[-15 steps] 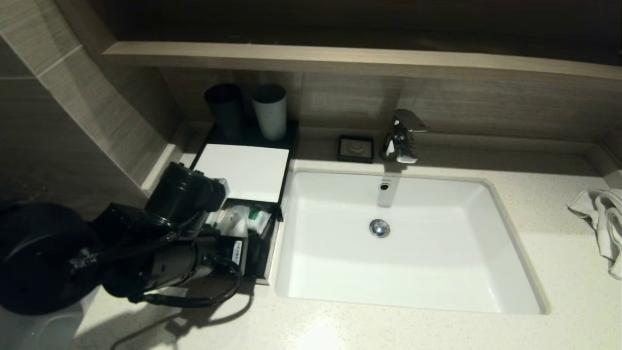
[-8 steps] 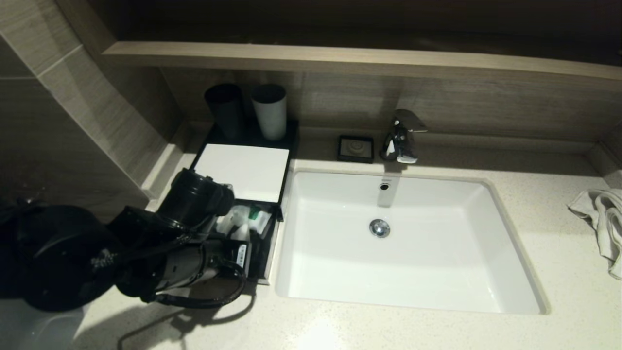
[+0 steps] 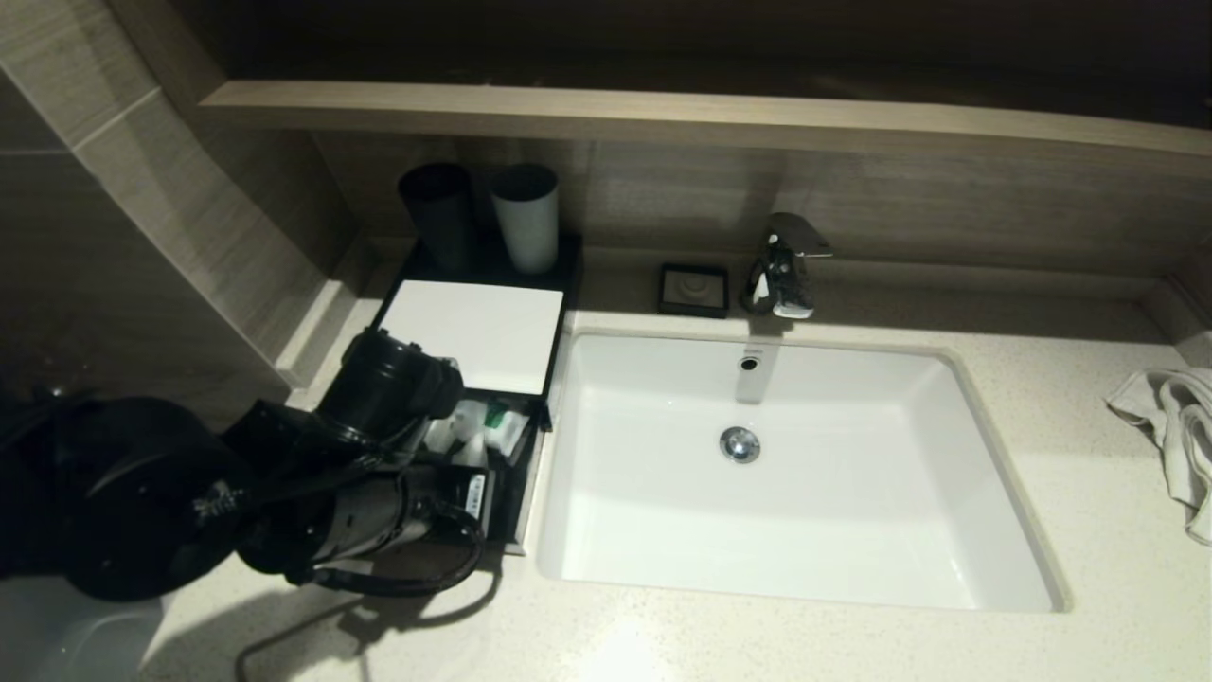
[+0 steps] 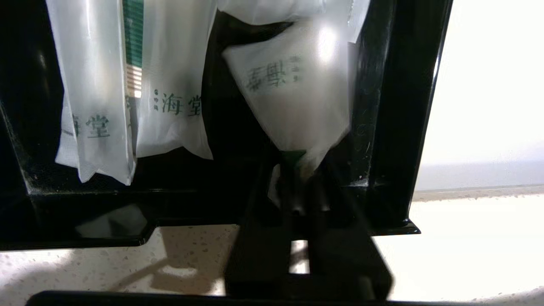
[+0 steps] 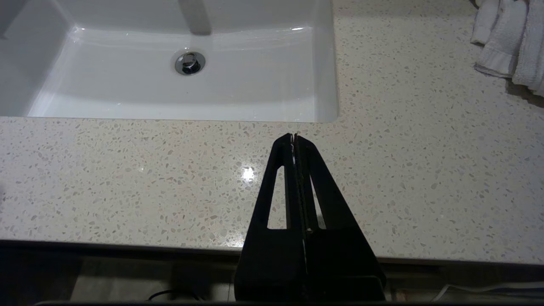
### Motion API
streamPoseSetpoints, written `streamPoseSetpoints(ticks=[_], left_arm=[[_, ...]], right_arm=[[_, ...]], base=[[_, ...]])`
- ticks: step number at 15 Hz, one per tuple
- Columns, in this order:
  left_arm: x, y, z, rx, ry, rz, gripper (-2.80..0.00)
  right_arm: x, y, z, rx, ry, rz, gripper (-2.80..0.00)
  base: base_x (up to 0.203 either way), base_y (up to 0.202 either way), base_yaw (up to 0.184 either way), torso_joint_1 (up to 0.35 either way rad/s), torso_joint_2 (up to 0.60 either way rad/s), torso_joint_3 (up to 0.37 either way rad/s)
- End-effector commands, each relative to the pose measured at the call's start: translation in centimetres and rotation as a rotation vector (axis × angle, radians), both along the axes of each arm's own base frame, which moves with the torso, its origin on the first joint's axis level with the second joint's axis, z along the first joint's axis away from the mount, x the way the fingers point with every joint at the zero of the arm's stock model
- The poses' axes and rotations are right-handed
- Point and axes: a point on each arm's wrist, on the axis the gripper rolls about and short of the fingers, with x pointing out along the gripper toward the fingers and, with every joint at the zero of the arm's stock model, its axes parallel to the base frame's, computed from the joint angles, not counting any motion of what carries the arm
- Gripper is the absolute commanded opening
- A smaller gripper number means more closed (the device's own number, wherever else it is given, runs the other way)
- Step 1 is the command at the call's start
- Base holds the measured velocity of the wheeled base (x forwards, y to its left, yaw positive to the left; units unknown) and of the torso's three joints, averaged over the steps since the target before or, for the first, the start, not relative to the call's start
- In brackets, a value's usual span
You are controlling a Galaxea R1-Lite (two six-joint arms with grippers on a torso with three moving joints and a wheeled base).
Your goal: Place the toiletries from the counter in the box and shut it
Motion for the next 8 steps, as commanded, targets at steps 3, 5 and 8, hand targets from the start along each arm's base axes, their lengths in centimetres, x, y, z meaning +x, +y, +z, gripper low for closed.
streamPoseSetpoints(ticks=[3,5,8], left_arm=[[0.1,0.0,0.8,-0.016,-0.025,0.003,0.0],[0.0,0.0,0.9,-0.013,-0.031,-0.002,0.0],[0.1,0.0,1.4,-0.031,-0.061,0.001,0.0]], right_arm=[[0.0,0.0,0.0,0.0,0.002,-0.001,-2.8],[0.0,0.0,0.0,0.0,0.0,0.0,-2.8],[0.0,0.0,0.0,0.0,0.001,-0.001,-2.8]], base=[[0.0,0.0,0.0,0.0,0.0,0.0],[0.0,0.0,0.0,0.0,0.0,0.0],[0.0,0.0,0.0,0.0,0.0,0.0]])
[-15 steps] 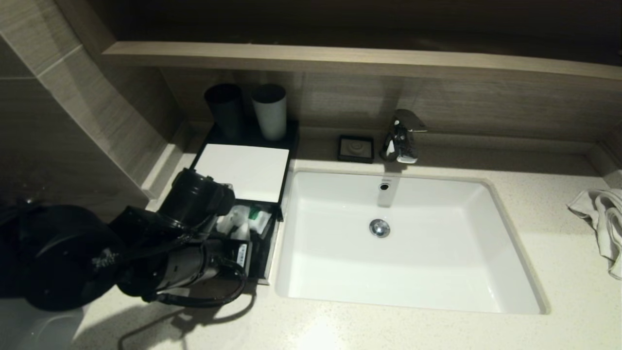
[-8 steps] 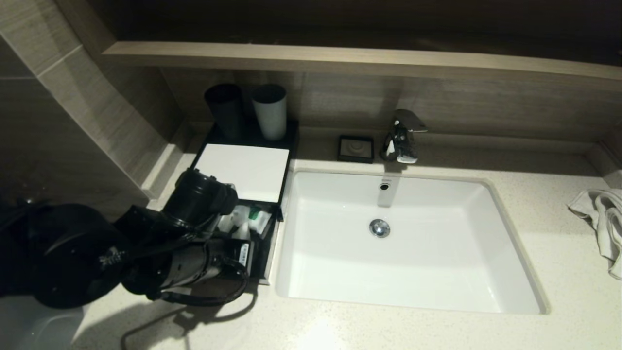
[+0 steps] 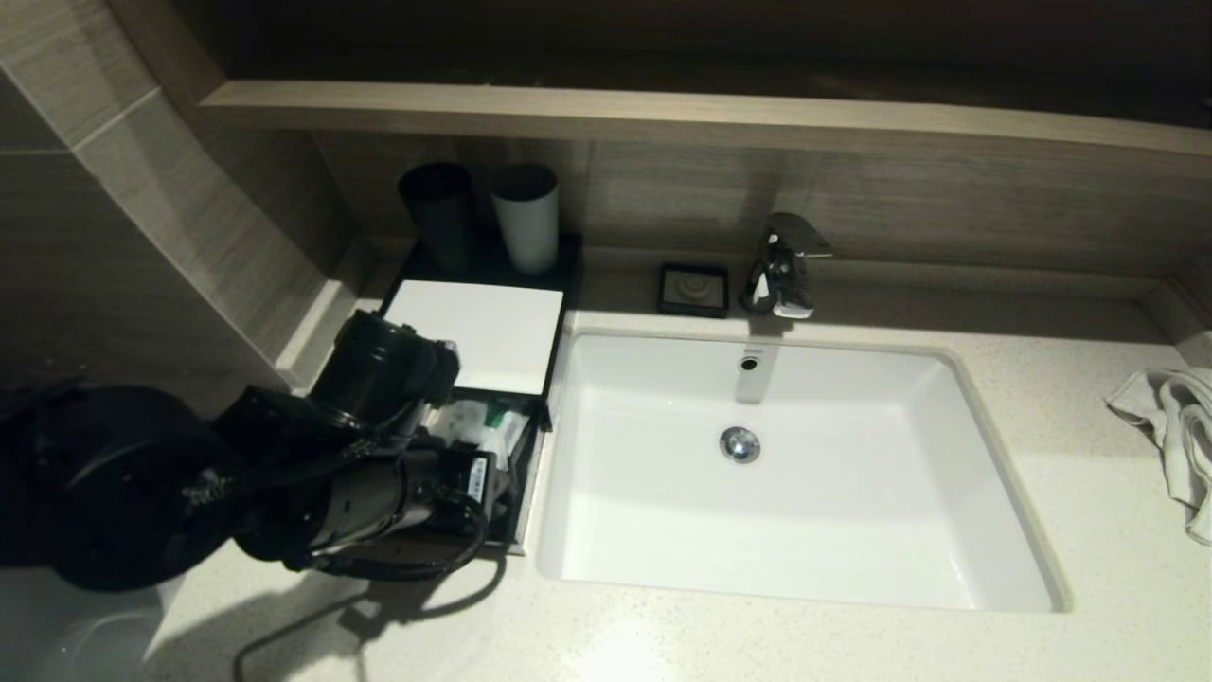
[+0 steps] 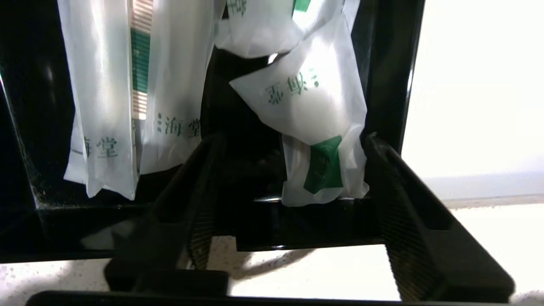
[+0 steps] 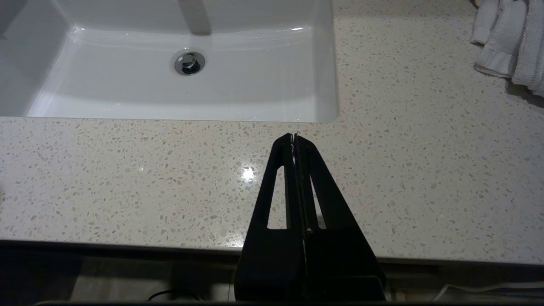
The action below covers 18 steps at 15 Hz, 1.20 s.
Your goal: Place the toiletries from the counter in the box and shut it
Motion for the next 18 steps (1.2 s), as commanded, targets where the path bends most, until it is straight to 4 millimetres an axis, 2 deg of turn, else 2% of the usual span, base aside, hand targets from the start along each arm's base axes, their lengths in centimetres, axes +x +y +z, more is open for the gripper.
streamPoseSetpoints(ticks=[1,8,11,12,13,18], left_arm=[[0.0,0.1,0.7,-0.01,-0.03,0.012,0.0],[0.3,-0.1,2.6,-0.051,-0.113,0.02,0.0],[0.5,-0.2,2.7,-0.048,-0.113,0.02,0.0],[0.5,-0.2,2.6,-0.046,-0.111,0.02,-2.01],[0.5,-0.2,2.6,-0.046,-0.11,0.02,-2.8],[0.5,-0.1,2.7,-0.042,-0.114,0.025,-2.8]], right_arm=[[0.0,0.0,0.0,0.0,0.001,0.0,-2.8],[0.0,0.0,0.0,0.0,0.0,0.001,-2.8],[0.0,0.0,0.0,0.0,0.0,-0.001,-2.8],[0.0,0.0,0.0,0.0,0.002,0.001,-2.8],[0.0,0.0,0.0,0.0,0.002,-0.001,-2.8],[0.0,0.0,0.0,0.0,0.002,0.001,-2.8]], base=[[0.0,0.0,0.0,0.0,0.0,0.0],[0.0,0.0,0.0,0.0,0.0,0.0],[0.0,0.0,0.0,0.0,0.0,0.0],[0.0,0.0,0.0,0.0,0.0,0.0],[0.0,0.0,0.0,0.0,0.0,0.0],[0.0,0.0,0.0,0.0,0.0,0.0]])
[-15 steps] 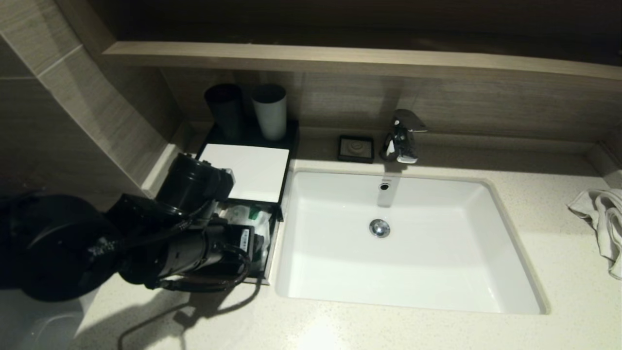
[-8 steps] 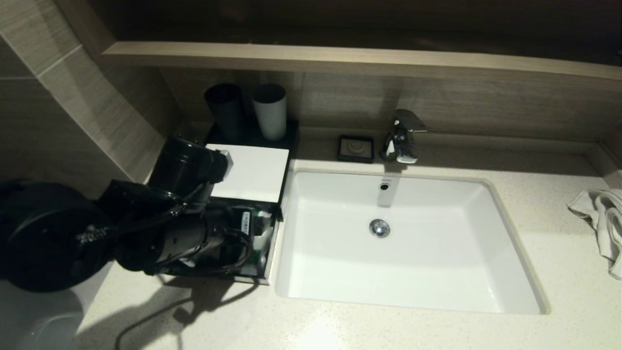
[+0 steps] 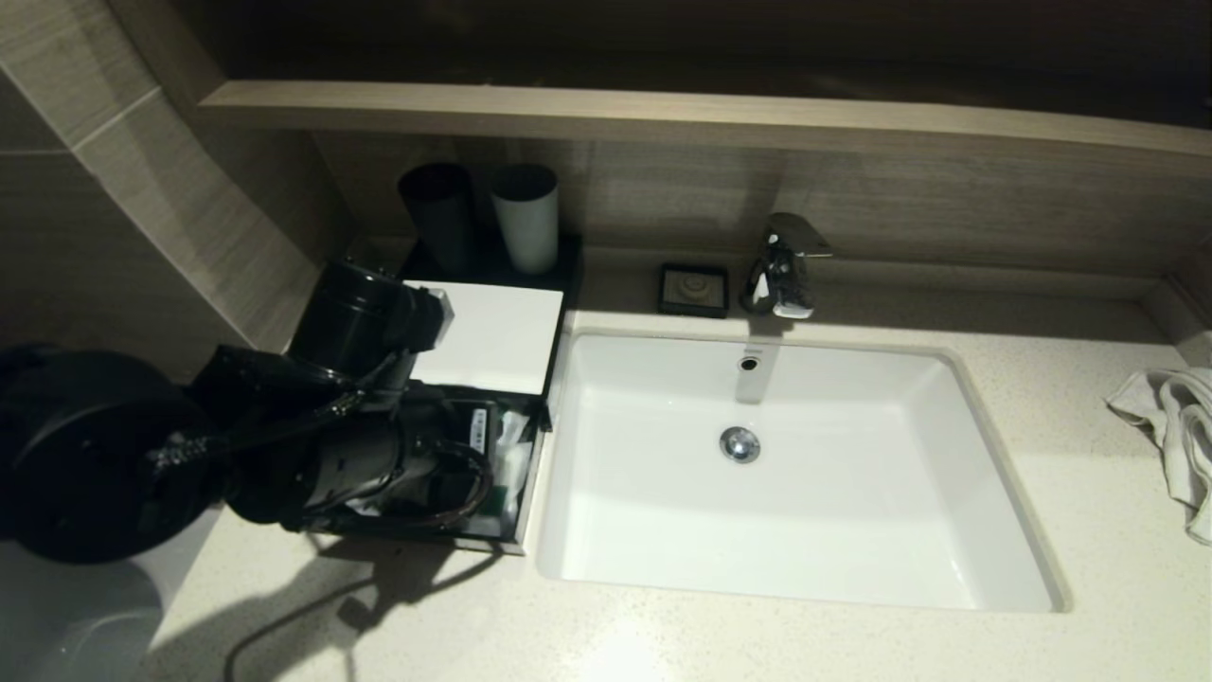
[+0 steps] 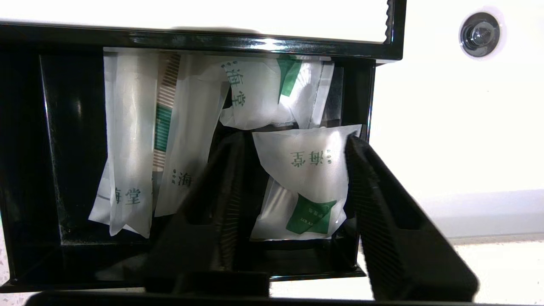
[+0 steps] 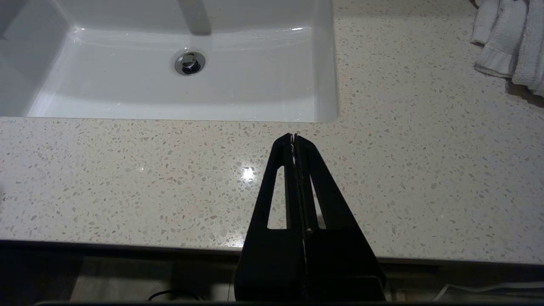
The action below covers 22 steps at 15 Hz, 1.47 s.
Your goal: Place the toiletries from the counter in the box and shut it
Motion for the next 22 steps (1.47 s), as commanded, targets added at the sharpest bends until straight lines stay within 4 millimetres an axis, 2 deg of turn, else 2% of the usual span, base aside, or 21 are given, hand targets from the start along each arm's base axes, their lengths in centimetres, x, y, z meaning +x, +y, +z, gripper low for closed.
streamPoseSetpoints(ticks=[1,22], left_arm=[[0.1,0.1,-0.1,0.01,-0.001,0.004,-2.8],[2.9,-0.8,-2.9,0.076,0.007,0.046,-2.8]], right_arm=[[0.0,0.0,0.0,0.0,0.001,0.001,-2.8],[0.0,0.0,0.0,0.0,0.001,0.0,-2.8]], base=[[0.0,0.0,0.0,0.0,0.0,0.0],[0.0,0.0,0.0,0.0,0.0,0.0]])
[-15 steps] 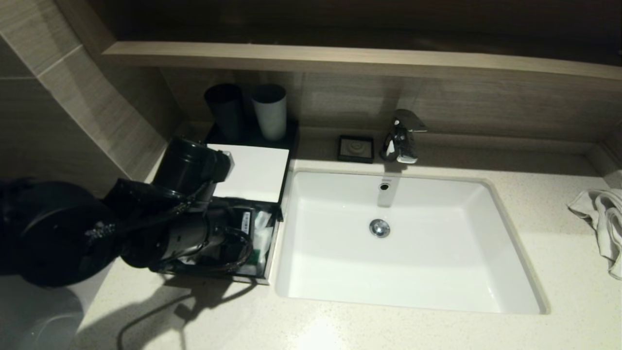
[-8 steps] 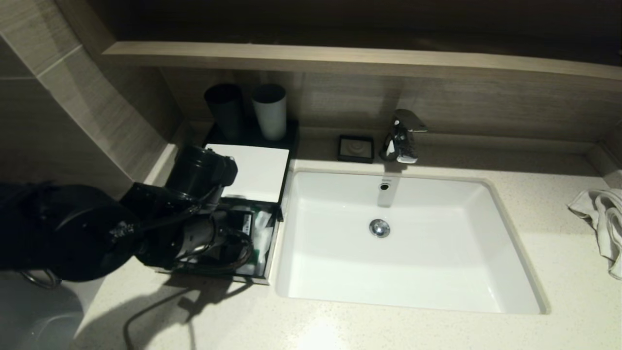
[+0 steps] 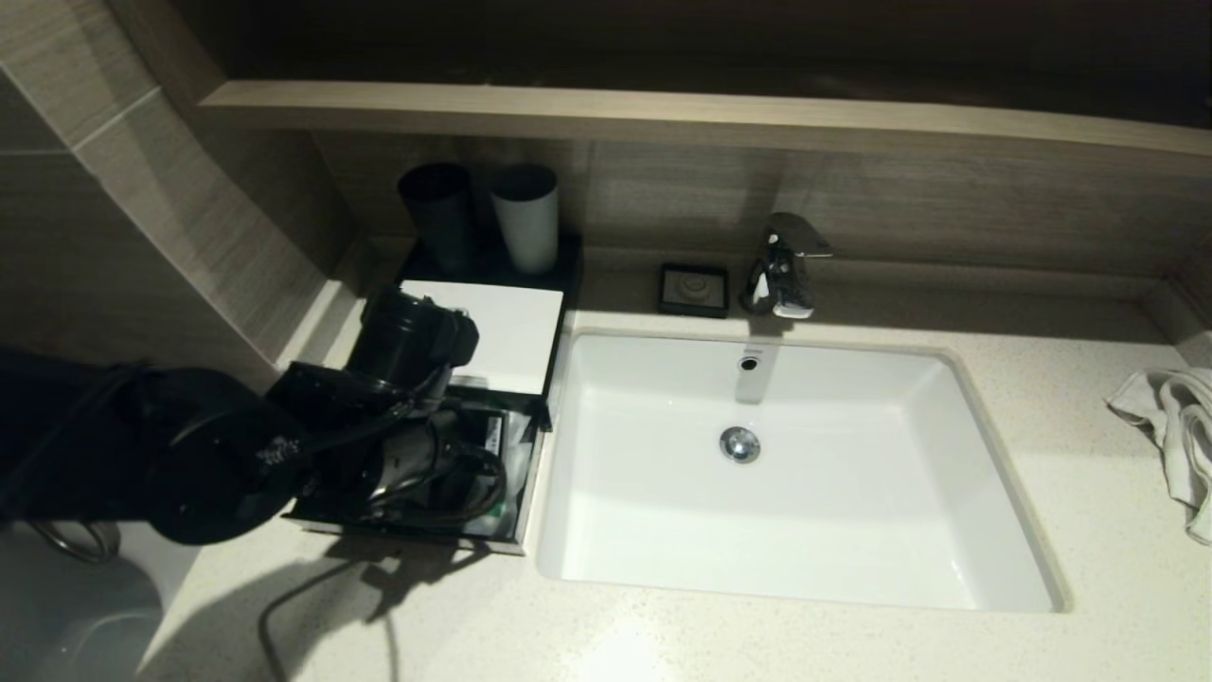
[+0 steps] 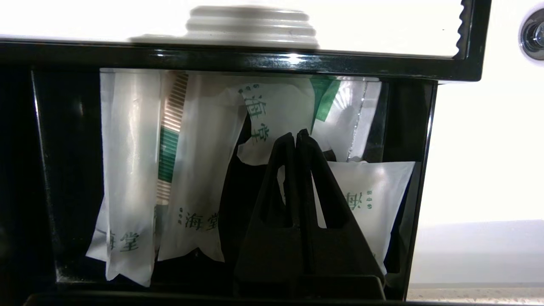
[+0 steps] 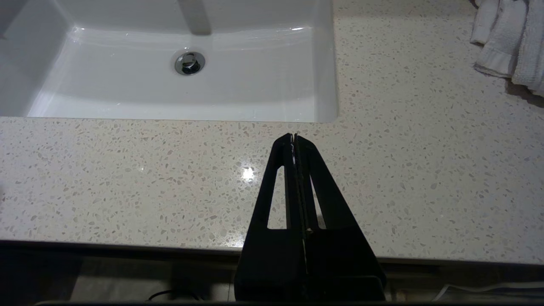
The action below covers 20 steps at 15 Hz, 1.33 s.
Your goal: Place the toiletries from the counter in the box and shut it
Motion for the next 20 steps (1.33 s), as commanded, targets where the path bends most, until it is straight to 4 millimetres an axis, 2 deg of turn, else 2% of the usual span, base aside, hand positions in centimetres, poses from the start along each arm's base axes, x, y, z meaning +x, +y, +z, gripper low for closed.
streamPoseSetpoints(ticks=[1,5,12,20], left_arm=[[0.3,-0.1,-0.4,0.012,0.008,0.003,-2.8],[0.7,0.0,-0.7,0.023,0.003,0.006,-2.8],[0.6,0.1,0.0,0.011,-0.016,0.006,-2.8],[-2.4,1.9,3.2,0.0,-0.051,-0.005,-2.8]], right_arm=[[0.0,0.0,0.0,0.0,0.001,-0.001,-2.8],[0.0,0.0,0.0,0.0,0.0,0.001,-2.8],[0.0,0.0,0.0,0.0,0.002,0.001,-2.8],[0.0,0.0,0.0,0.0,0.002,0.0,-2.8]], base=[[0.0,0.0,0.0,0.0,0.0,0.0],[0.0,0.0,0.0,0.0,0.0,0.0],[0.0,0.0,0.0,0.0,0.0,0.0],[0.0,0.0,0.0,0.0,0.0,0.0]])
